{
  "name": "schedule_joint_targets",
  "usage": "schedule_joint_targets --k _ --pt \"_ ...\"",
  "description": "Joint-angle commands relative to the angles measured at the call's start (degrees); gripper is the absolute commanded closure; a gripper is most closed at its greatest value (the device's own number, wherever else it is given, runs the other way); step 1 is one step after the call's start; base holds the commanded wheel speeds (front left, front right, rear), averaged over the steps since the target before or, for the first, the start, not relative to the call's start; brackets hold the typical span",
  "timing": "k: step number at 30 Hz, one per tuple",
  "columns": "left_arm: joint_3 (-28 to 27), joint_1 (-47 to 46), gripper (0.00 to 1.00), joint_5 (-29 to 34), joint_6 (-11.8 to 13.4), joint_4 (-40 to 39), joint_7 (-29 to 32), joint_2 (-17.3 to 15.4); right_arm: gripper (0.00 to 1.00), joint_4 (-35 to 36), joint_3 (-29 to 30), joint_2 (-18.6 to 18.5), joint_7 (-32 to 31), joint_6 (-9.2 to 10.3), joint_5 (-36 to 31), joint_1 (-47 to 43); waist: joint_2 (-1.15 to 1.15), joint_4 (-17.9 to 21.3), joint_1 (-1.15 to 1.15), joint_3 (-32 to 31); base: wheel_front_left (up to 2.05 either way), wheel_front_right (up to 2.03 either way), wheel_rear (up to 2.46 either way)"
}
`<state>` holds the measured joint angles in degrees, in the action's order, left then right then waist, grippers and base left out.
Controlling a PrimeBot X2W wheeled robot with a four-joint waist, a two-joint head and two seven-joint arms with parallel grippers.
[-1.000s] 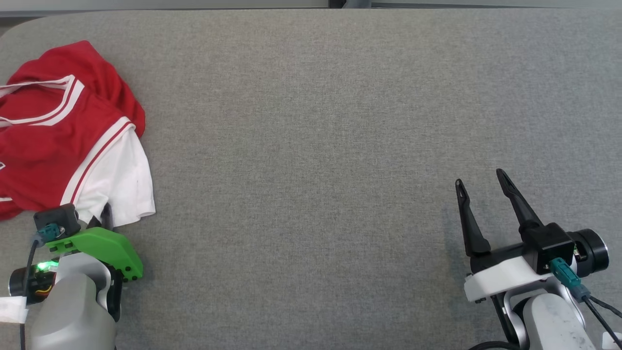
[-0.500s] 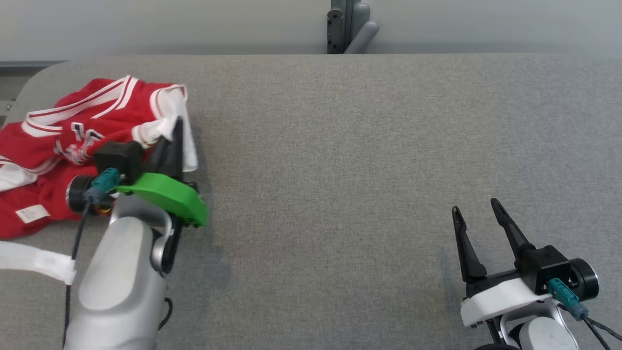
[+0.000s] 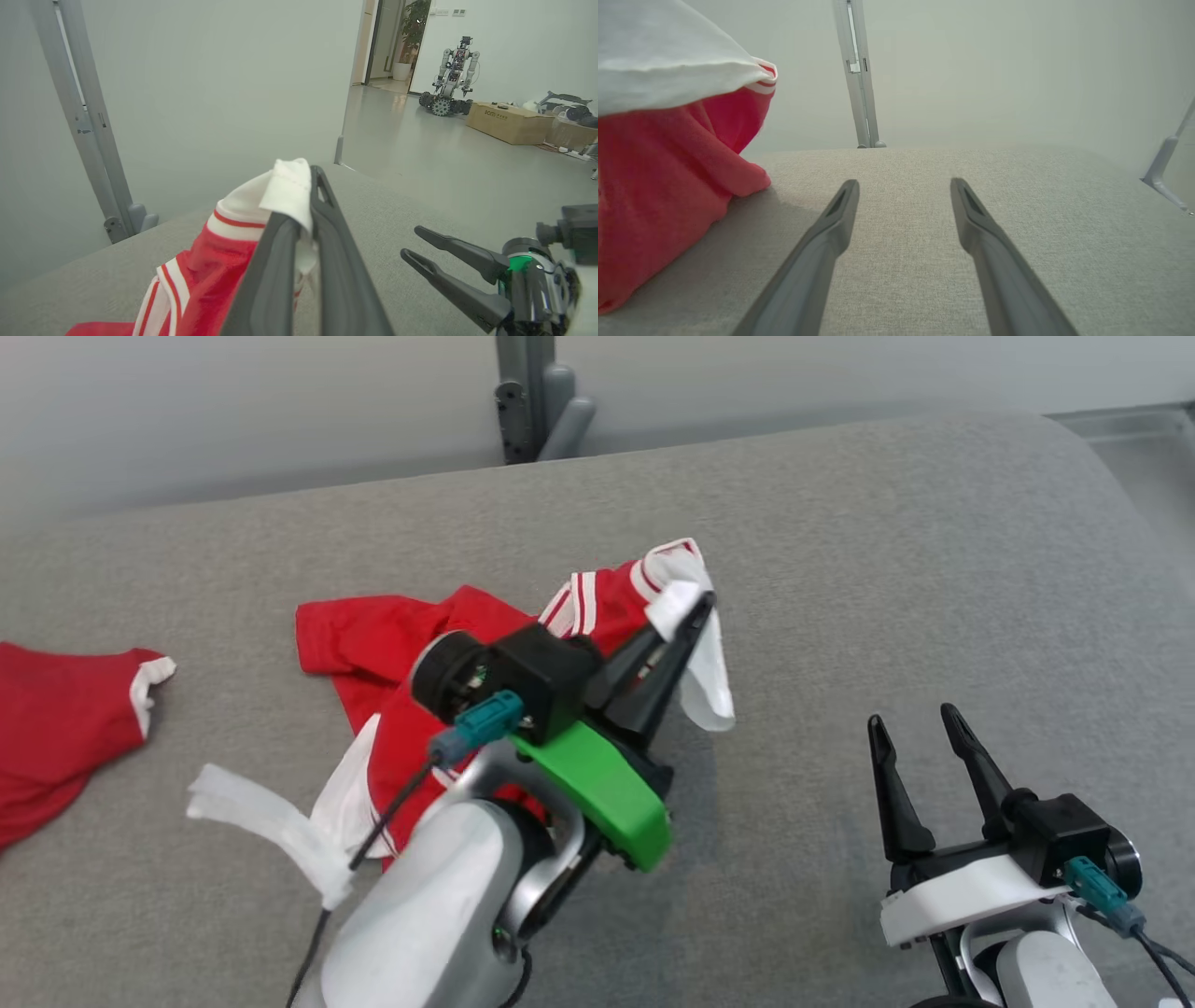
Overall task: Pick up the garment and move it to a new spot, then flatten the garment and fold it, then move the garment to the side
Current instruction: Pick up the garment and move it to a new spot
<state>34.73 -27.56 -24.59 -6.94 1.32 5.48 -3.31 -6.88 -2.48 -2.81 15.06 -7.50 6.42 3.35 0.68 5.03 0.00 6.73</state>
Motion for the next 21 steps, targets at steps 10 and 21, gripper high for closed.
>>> schedule_joint_targets --k 10,21 --pt "14.24 -7.87 1.00 -6.79 4.80 1.31 -3.15 0.27 0.00 -0.76 0.00 -0.10 0.19 0.02 2.66 0.57 -0.68 15.65 0.00 1.97 0.00 0.00 0.00" --pt "19.23 -6.11 1.00 -9.05 7.96 25.69 -10.72 0.30 0.00 -1.01 -0.03 -0.12 0.18 0.02 3.33 -1.00 -0.68 18.78 0.00 2.14 0.00 0.00 0.00"
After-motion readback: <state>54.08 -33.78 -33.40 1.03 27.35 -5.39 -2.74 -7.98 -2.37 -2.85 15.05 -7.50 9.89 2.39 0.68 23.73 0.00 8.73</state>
